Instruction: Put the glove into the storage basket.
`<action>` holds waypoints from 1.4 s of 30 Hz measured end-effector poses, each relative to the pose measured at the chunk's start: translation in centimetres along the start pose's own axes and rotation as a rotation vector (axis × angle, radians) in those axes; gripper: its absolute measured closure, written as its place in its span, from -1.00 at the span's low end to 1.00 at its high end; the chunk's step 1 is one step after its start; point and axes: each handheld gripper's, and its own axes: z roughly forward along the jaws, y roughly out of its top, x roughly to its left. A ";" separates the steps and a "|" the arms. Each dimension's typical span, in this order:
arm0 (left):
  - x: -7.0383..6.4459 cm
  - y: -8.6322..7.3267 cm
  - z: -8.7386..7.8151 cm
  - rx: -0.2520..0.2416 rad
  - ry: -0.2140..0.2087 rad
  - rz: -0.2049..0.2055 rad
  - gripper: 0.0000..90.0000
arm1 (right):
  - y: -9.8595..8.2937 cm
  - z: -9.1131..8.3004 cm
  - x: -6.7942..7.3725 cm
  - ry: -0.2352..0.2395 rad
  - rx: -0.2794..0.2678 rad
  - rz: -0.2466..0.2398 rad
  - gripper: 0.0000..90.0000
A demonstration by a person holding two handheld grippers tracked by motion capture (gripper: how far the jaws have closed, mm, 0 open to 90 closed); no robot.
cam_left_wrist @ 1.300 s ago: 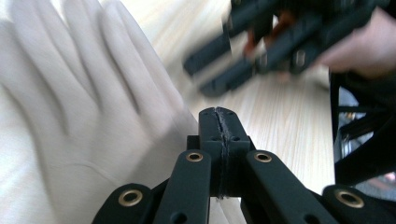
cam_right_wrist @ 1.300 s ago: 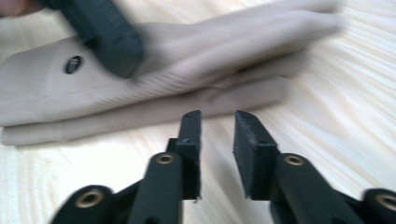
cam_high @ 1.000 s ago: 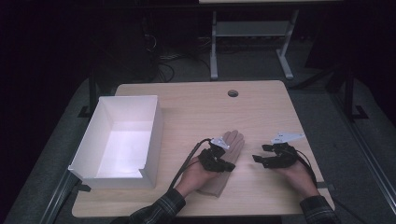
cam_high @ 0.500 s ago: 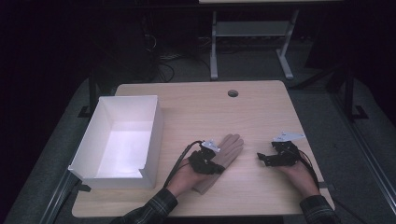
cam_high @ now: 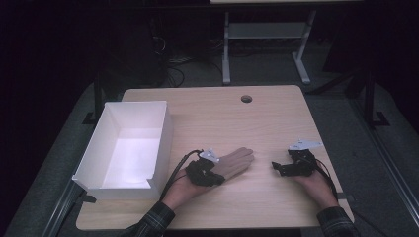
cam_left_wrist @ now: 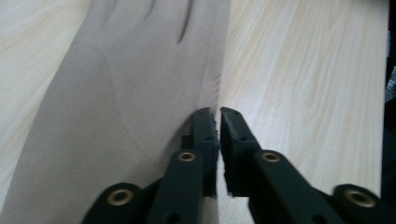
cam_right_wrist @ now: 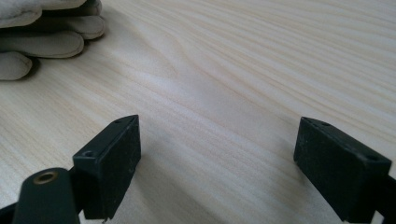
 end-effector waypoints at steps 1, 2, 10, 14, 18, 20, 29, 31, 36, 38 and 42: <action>-0.1 0.2 -0.2 -0.008 0.000 0.009 0.77 | 0.0 0.0 0.0 0.000 0.000 0.000 -0.68; -0.2 0.4 -0.5 -0.016 0.004 0.017 0.71 | 0.0 0.0 0.0 0.000 0.000 0.000 -0.68; 1.1 1.6 -1.4 -0.037 0.058 0.065 -0.04 | 0.0 0.0 0.0 0.000 0.000 0.000 -0.68; 2.0 1.5 -1.0 -0.027 0.099 0.086 -0.41 | 0.0 0.0 0.0 -0.001 -0.003 -0.004 -0.68; 2.5 1.3 -0.3 -0.011 0.119 0.104 -0.66 | 0.0 0.0 0.0 0.000 -0.002 0.001 -0.68; 2.5 1.2 0.0 -0.003 0.120 0.116 -0.70 | 0.0 0.1 0.0 0.000 -0.002 0.002 -0.68; 2.2 0.9 1.5 0.038 0.142 0.143 -0.71 | 0.0 0.1 0.0 0.000 -0.002 -0.001 -0.68; 2.1 0.8 1.8 0.042 0.150 0.148 -0.71 | 0.0 0.1 0.0 0.000 -0.002 0.000 -0.68; 2.1 0.7 2.0 0.052 0.145 0.156 -0.70 | 0.0 0.1 0.0 0.000 -0.003 -0.001 -0.68; 2.1 0.5 2.2 0.043 0.139 0.148 -0.70 | 0.0 0.1 0.0 0.000 -0.002 -0.001 -0.68; 2.0 0.5 2.2 0.050 0.139 0.155 -0.69 | 0.0 0.1 0.0 0.000 -0.003 -0.001 -0.68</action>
